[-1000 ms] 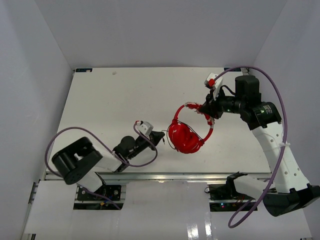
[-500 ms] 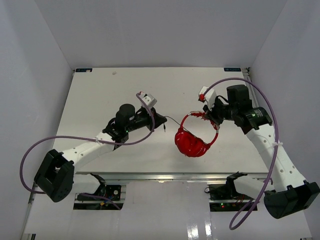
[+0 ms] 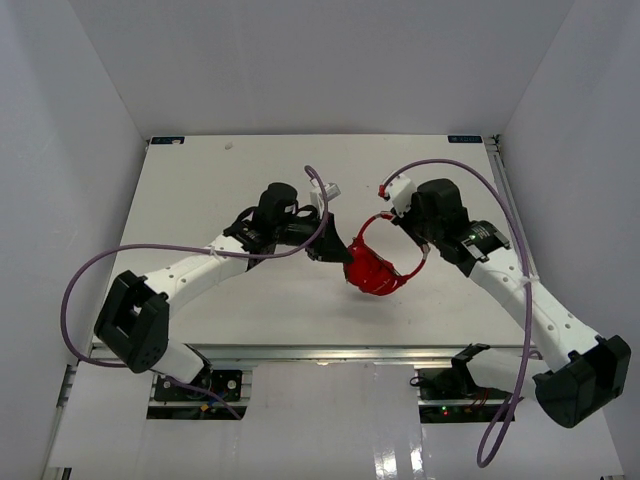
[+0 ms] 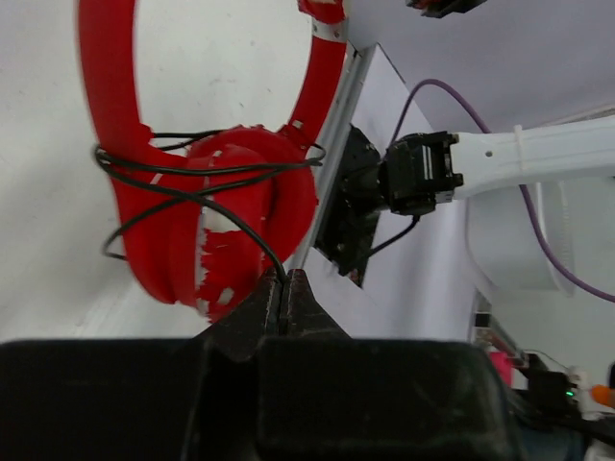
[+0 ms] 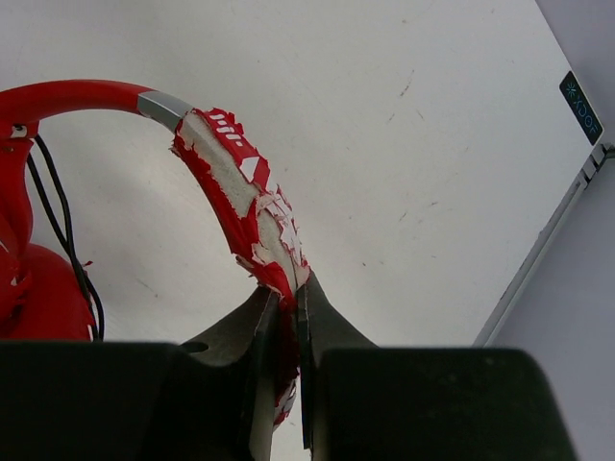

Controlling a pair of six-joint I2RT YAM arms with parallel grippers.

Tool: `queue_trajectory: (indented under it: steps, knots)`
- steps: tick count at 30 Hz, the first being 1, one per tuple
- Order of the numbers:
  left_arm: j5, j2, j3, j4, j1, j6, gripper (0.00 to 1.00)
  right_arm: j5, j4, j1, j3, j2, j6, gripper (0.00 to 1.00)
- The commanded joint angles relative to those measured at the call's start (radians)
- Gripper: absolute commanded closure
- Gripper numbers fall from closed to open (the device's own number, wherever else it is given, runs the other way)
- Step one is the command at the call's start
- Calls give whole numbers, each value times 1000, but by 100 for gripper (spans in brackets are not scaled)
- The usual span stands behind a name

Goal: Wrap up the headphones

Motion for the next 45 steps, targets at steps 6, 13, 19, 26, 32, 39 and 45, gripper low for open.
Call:
queue_trajectory:
  steps: [6,13,19,26,32,39,45]
  knots:
    - [20,47,93,175,-43,-305,100,114,178,24,50,92,261,92]
    - [-155,115,103,155,-85,-361,100,179,214,22,62,171,343,92]
    - [-347,182,134,53,-88,-288,99,180,223,16,100,268,423,92]
    - [-489,283,238,-74,-55,-207,91,29,262,-16,149,390,513,92]
    - [-507,284,184,-83,18,-178,90,-131,307,-17,195,532,565,92]
    - [-530,280,142,-130,102,-108,89,-251,347,-16,285,687,613,92]
    - [-527,313,162,-167,119,-75,78,-277,353,-16,306,739,609,85]
